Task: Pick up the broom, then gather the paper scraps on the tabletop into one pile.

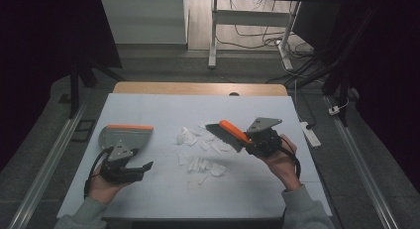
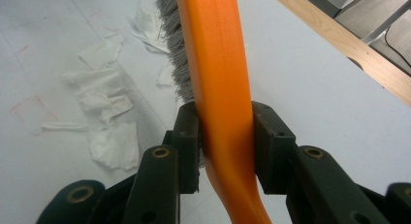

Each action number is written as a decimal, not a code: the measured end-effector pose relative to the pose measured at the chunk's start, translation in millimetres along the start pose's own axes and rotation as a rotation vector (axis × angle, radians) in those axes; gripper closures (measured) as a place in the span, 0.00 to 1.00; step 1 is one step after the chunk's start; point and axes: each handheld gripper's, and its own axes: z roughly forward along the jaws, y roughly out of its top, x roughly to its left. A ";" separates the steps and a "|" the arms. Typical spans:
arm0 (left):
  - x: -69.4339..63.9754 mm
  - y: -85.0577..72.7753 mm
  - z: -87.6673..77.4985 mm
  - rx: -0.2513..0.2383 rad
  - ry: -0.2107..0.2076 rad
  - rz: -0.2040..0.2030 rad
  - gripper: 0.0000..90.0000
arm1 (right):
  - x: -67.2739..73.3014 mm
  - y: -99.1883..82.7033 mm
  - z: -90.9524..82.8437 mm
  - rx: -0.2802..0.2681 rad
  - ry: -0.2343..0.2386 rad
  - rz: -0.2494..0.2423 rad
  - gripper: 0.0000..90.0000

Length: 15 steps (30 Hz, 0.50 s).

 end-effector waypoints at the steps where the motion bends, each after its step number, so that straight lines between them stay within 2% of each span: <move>1: 0.3 0.0 0.4 -0.002 -0.001 -0.005 0.33 | -0.7 0.3 1.0 -0.001 0.001 0.001 0.74; 5: 0.7 1.4 1.3 0.003 0.001 0.004 0.32 | -5.0 9.0 5.4 -0.020 0.003 0.011 0.74; 8: 3.9 -1.6 2.9 0.016 0.010 0.002 0.31 | -13.8 16.2 9.4 -0.029 -0.009 0.031 0.74; 10: 5.9 -4.4 3.5 0.017 0.012 -0.005 0.31 | -23.4 21.1 17.1 -0.008 -0.031 0.050 0.74; 15: 9.6 -11.4 3.1 0.004 0.014 -0.016 0.31 | -53.3 31.6 45.5 0.102 -0.096 0.101 0.74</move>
